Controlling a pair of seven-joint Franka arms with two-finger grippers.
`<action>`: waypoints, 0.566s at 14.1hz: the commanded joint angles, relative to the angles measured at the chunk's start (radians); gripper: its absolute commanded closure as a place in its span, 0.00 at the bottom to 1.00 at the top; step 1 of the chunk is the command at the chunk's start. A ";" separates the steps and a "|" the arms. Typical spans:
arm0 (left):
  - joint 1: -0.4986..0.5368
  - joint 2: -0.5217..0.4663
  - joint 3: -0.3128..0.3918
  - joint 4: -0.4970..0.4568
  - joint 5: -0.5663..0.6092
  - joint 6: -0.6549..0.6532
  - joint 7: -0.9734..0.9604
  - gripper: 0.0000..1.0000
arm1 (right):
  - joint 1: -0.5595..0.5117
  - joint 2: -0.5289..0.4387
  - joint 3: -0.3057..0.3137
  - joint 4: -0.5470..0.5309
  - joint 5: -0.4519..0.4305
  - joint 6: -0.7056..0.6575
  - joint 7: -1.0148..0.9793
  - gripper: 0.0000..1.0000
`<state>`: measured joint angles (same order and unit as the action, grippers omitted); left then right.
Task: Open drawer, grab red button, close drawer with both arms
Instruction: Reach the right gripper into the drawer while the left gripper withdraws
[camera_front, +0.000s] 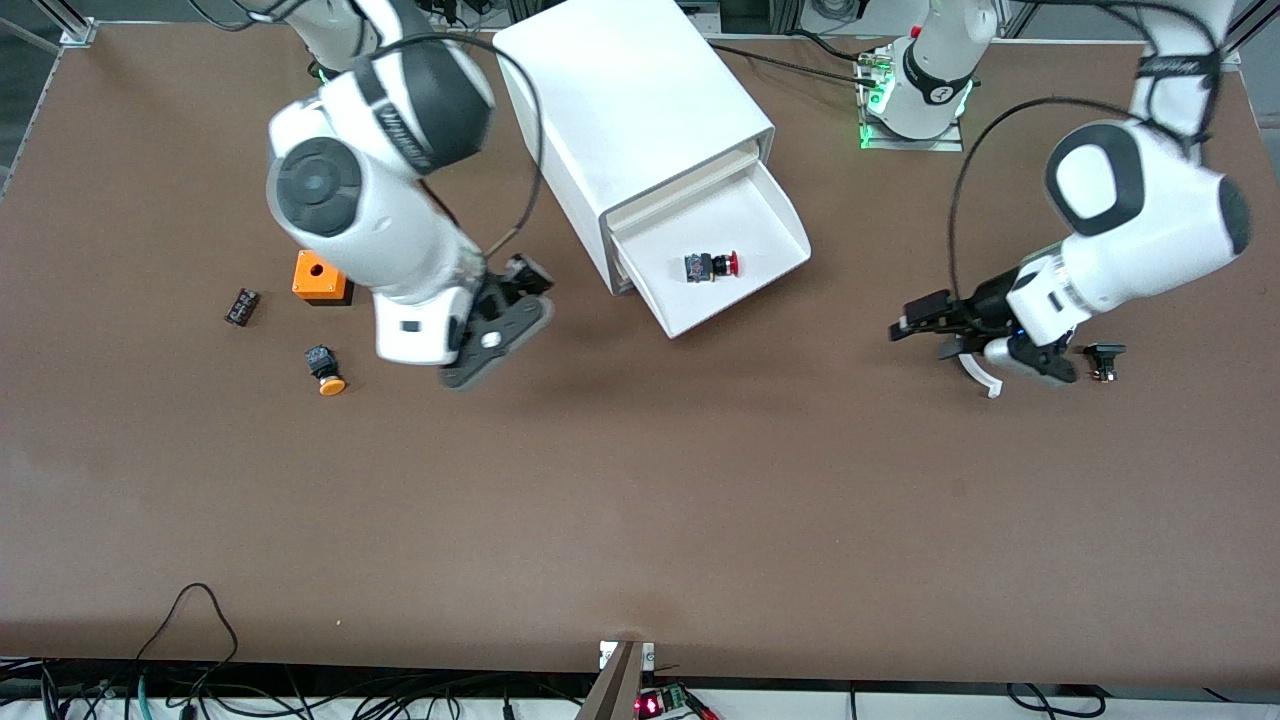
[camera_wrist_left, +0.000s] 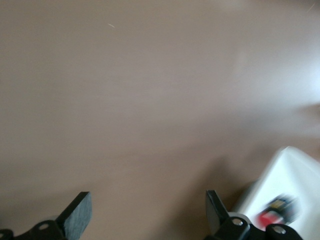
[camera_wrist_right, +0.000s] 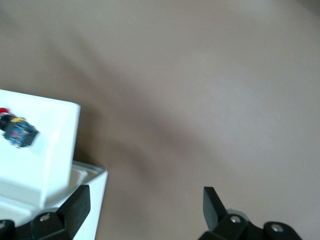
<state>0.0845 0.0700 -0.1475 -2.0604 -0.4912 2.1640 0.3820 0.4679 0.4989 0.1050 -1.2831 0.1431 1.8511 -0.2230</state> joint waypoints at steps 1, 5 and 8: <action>0.006 -0.104 0.045 0.109 0.213 -0.200 -0.003 0.00 | 0.066 0.093 0.013 0.100 0.009 0.049 -0.047 0.00; -0.006 -0.151 0.049 0.259 0.458 -0.413 -0.012 0.00 | 0.208 0.148 0.002 0.136 0.003 0.135 -0.067 0.00; -0.006 -0.160 0.080 0.263 0.507 -0.426 -0.040 0.00 | 0.276 0.153 0.004 0.136 -0.043 0.140 -0.076 0.00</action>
<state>0.0851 -0.0962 -0.0940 -1.8120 -0.0206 1.7607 0.3604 0.7059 0.6363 0.1201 -1.1832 0.1292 1.9958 -0.2770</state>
